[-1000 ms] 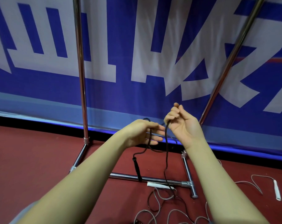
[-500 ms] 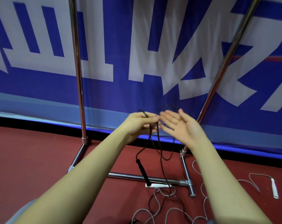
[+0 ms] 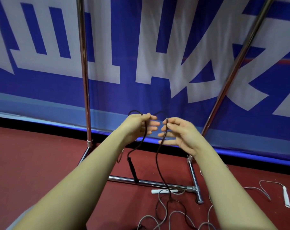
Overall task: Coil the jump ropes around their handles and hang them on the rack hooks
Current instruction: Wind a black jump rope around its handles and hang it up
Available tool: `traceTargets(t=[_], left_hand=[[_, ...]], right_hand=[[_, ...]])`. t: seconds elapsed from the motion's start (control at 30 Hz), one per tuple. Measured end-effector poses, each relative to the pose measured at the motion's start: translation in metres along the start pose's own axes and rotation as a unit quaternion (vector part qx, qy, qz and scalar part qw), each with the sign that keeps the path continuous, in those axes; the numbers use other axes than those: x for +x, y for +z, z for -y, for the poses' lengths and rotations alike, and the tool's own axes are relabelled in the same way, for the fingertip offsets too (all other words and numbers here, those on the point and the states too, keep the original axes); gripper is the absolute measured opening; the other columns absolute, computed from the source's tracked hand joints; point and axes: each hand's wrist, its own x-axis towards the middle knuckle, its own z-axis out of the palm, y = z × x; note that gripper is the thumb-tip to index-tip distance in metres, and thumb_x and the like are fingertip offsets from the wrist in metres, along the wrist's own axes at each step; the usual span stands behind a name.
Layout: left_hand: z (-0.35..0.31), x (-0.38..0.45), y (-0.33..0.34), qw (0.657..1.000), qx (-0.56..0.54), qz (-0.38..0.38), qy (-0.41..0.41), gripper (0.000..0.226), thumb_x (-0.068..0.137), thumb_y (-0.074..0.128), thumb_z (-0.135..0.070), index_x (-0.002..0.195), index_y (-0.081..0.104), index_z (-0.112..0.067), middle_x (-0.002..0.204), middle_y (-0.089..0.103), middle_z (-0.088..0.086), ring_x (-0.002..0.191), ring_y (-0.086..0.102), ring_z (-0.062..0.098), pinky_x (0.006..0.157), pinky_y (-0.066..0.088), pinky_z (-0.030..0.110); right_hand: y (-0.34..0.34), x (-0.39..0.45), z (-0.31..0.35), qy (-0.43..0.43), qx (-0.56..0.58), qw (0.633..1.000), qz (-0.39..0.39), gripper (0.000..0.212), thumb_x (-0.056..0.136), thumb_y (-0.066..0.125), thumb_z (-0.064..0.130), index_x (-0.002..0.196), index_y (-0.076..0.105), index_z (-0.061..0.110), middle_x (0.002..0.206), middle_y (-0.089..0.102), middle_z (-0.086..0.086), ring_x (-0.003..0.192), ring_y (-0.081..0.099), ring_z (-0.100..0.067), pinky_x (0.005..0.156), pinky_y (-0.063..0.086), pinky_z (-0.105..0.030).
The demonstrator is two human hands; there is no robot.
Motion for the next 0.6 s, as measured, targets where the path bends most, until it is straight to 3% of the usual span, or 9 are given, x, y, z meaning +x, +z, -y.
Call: traceTargets(t=[0.1, 0.2, 0.4, 0.5, 0.6], left_hand=[[0.005, -0.003, -0.001, 0.993, 0.074, 0.066, -0.064, 0.027, 0.103, 0.041, -0.022, 0.097, 0.065, -0.011, 0.092, 0.069, 0.006, 0.069, 0.062, 0.013, 0.061, 0.049, 0.022], [0.007, -0.006, 0.000, 0.980, 0.145, 0.115, -0.077, 0.024, 0.102, 0.045, -0.022, 0.101, 0.068, -0.014, 0.100, 0.068, 0.002, 0.068, 0.056, 0.009, 0.063, 0.047, 0.020], [0.013, -0.007, 0.010, 0.978, 0.106, 0.177, -0.036, 0.015, 0.097, 0.053, -0.011, 0.095, 0.067, -0.006, 0.086, 0.070, 0.005, 0.067, 0.063, 0.013, 0.065, 0.052, 0.021], [0.009, -0.006, 0.012, 0.989, 0.081, 0.123, 0.022, 0.016, 0.097, 0.054, -0.011, 0.090, 0.067, -0.004, 0.078, 0.071, 0.006, 0.064, 0.066, 0.015, 0.064, 0.055, 0.022], [-0.001, -0.007, 0.010, 0.996, 0.008, 0.060, 0.059, 0.017, 0.097, 0.054, -0.013, 0.090, 0.066, -0.004, 0.076, 0.072, 0.006, 0.064, 0.069, 0.015, 0.060, 0.055, 0.022]], right_hand=[[-0.003, 0.003, 0.006, -0.066, 0.106, 0.990, -0.066, 0.017, 0.099, 0.041, 0.001, 0.091, 0.055, 0.006, 0.074, 0.064, -0.006, 0.075, 0.071, -0.024, 0.060, 0.059, -0.042], [-0.006, 0.004, 0.008, -0.109, 0.221, 0.964, -0.100, 0.019, 0.101, 0.039, 0.003, 0.088, 0.053, 0.007, 0.073, 0.065, -0.005, 0.077, 0.072, -0.022, 0.062, 0.059, -0.040], [-0.005, 0.006, 0.010, -0.130, 0.314, 0.934, -0.108, 0.021, 0.101, 0.040, 0.005, 0.084, 0.051, 0.009, 0.074, 0.067, -0.005, 0.078, 0.072, -0.020, 0.063, 0.059, -0.035], [-0.013, 0.007, 0.007, -0.099, 0.284, 0.944, -0.136, 0.020, 0.101, 0.042, 0.007, 0.086, 0.054, 0.008, 0.087, 0.068, -0.010, 0.085, 0.071, -0.025, 0.064, 0.059, -0.037], [-0.019, 0.008, 0.000, -0.023, 0.137, 0.982, -0.127, 0.018, 0.099, 0.046, 0.012, 0.091, 0.061, 0.007, 0.096, 0.069, -0.011, 0.096, 0.066, -0.029, 0.074, 0.058, -0.039]])
